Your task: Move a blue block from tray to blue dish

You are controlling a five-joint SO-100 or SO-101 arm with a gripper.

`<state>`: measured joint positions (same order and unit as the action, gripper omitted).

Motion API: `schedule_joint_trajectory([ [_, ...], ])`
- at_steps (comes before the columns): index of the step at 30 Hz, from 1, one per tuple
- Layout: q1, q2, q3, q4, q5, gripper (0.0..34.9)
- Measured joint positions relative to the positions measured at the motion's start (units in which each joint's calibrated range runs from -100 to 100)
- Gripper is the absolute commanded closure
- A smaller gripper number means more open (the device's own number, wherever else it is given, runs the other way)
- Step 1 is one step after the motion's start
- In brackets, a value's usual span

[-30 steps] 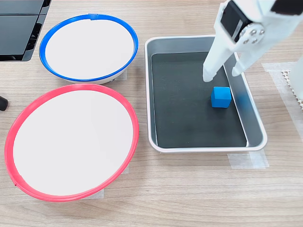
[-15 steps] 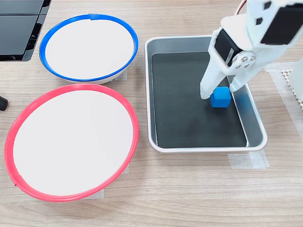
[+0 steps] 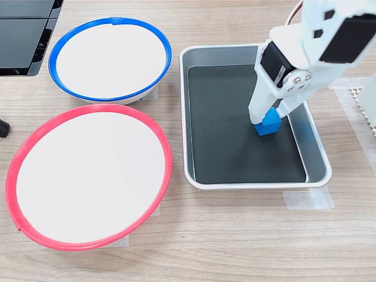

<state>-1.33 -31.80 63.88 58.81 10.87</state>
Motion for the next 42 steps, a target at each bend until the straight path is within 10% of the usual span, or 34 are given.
schedule_joint_trajectory([
  [15, 3.9, 6.4, -32.7, 13.3, 0.8, 34.7],
  [22, 12.7, 30.2, -62.6, 3.8, 1.7, 34.1],
  [32, 15.1, 51.5, -63.8, -23.2, 6.4, 12.5],
  [36, 14.3, 50.7, -60.5, -27.2, 6.6, 16.3],
  [39, 13.2, 43.9, -52.5, -31.8, 4.4, 34.6],
  [42, 12.2, 34.1, -42.5, -36.5, -0.1, 34.7],
])
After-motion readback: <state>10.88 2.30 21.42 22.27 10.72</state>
